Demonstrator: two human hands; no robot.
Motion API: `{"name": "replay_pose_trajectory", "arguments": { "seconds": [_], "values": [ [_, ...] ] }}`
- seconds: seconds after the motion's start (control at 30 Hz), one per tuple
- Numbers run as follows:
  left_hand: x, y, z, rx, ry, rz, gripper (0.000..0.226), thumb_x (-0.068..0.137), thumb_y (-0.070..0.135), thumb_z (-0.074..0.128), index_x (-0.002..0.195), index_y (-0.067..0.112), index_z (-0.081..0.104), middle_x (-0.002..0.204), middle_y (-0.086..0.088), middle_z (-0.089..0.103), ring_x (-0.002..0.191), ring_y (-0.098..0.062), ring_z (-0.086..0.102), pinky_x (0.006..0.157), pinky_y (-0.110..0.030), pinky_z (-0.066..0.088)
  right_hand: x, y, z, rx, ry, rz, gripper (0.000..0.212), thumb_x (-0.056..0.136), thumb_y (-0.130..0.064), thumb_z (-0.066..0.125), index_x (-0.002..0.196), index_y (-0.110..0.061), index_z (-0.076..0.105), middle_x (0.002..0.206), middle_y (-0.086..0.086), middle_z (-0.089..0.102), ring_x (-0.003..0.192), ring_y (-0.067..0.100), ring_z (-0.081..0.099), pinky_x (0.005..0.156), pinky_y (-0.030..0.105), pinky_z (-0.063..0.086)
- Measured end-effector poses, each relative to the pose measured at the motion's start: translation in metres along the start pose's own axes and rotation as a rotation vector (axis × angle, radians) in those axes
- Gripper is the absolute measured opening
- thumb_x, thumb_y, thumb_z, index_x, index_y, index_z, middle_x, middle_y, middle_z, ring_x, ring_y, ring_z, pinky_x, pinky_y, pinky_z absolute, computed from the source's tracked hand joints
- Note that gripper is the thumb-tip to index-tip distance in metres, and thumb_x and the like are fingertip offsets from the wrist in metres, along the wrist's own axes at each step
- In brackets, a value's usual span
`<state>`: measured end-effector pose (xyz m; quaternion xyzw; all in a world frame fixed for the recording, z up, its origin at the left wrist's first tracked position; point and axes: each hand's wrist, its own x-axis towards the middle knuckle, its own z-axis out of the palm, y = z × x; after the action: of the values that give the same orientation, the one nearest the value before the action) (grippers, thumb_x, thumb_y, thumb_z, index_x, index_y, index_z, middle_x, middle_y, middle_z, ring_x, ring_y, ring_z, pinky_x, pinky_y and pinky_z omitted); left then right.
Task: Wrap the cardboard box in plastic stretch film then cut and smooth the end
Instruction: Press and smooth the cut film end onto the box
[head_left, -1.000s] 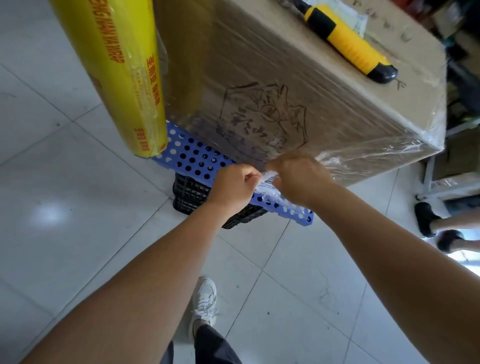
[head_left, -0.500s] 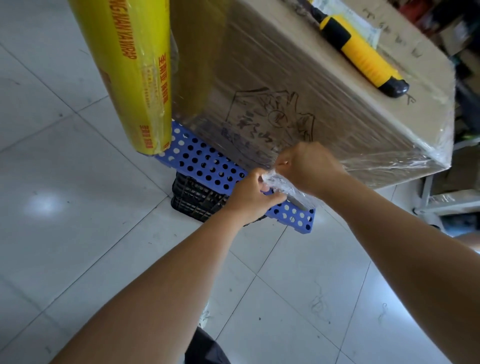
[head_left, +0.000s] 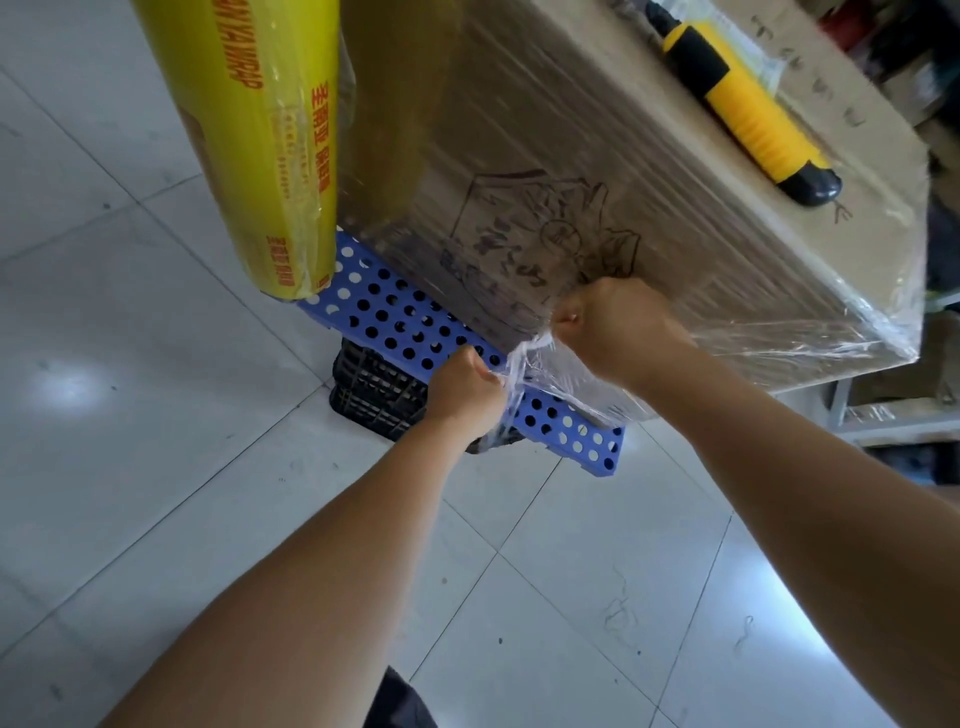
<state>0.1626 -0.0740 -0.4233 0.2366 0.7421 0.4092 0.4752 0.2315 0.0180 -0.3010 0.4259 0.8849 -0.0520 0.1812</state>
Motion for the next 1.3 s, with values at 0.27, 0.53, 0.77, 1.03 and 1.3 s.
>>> {"name": "replay_pose_trajectory", "arguments": {
  "seconds": [0.27, 0.53, 0.77, 1.03, 1.3],
  "values": [
    [-0.003, -0.008, -0.024, -0.06, 0.041, -0.02, 0.023, 0.087, 0.009, 0.051, 0.072, 0.015, 0.035, 0.084, -0.011, 0.059, 0.068, -0.017, 0.056, 0.05, -0.027, 0.041, -0.004, -0.002, 0.0, -0.086, -0.07, -0.008, 0.024, 0.098, -0.023, 0.042, 0.095, -0.016, 0.064, 0.086, 0.005, 0.067, 0.078, 0.024, 0.064, 0.075, 0.042, 0.056],
    [-0.006, -0.006, -0.044, -0.236, -0.232, -0.119, 0.009, 0.093, 0.01, 0.044, 0.094, 0.018, 0.046, 0.076, -0.004, 0.041, 0.057, -0.017, 0.034, 0.056, -0.031, 0.035, -0.003, -0.007, 0.012, -0.143, -0.111, -0.103, 0.026, 0.099, -0.024, 0.041, 0.087, -0.014, 0.061, 0.086, 0.006, 0.065, 0.074, 0.021, 0.062, 0.073, 0.037, 0.056],
    [-0.007, 0.005, -0.049, 0.042, -0.06, 0.215, 0.02, 0.085, 0.031, 0.06, 0.079, 0.012, 0.061, 0.069, 0.001, 0.056, 0.064, -0.016, 0.05, 0.052, -0.026, 0.036, -0.001, -0.008, -0.007, -0.192, -0.035, -0.091, 0.03, 0.098, -0.033, 0.043, 0.086, -0.017, 0.065, 0.08, 0.003, 0.068, 0.072, 0.022, 0.065, 0.07, 0.04, 0.058],
    [-0.001, 0.015, -0.06, 0.058, 0.05, 0.242, 0.022, 0.091, 0.021, 0.054, 0.098, 0.007, 0.069, 0.082, 0.001, 0.061, 0.072, -0.011, 0.054, 0.064, -0.023, 0.039, -0.024, 0.0, -0.016, -0.44, -0.117, -0.027, 0.013, 0.093, -0.012, 0.055, 0.104, -0.011, 0.063, 0.082, 0.006, 0.065, 0.065, 0.021, 0.058, 0.061, 0.031, 0.053],
    [0.004, 0.007, -0.059, 0.159, 0.103, 0.261, 0.025, 0.092, 0.023, 0.054, 0.103, 0.006, 0.07, 0.1, -0.009, 0.071, 0.083, -0.018, 0.061, 0.066, -0.024, 0.04, -0.031, 0.008, -0.022, -0.693, 0.327, -0.273, 0.012, 0.069, -0.006, 0.069, 0.064, -0.016, 0.066, 0.059, -0.005, 0.056, 0.072, 0.02, 0.055, 0.059, 0.029, 0.044]
  ]
}}
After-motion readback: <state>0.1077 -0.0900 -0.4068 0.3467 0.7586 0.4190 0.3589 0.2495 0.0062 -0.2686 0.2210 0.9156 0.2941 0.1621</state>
